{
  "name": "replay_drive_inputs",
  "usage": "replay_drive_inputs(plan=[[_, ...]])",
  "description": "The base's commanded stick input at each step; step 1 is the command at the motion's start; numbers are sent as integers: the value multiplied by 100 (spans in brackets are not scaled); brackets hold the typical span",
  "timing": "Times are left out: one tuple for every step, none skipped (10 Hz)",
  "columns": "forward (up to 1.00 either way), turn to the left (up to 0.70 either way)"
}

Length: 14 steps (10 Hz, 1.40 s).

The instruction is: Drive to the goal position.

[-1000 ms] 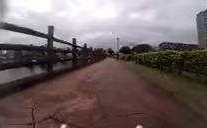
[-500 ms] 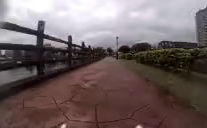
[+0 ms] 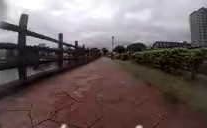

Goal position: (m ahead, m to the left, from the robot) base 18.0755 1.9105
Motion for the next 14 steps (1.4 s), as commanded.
replay_drive_inputs(plan=[[85, 1], [85, 1], [85, 1], [85, 1], [85, 1], [85, 1], [85, 1], [85, 1], [85, 1], [85, 5], [85, 2], [85, 1], [85, 1], [85, 1]])
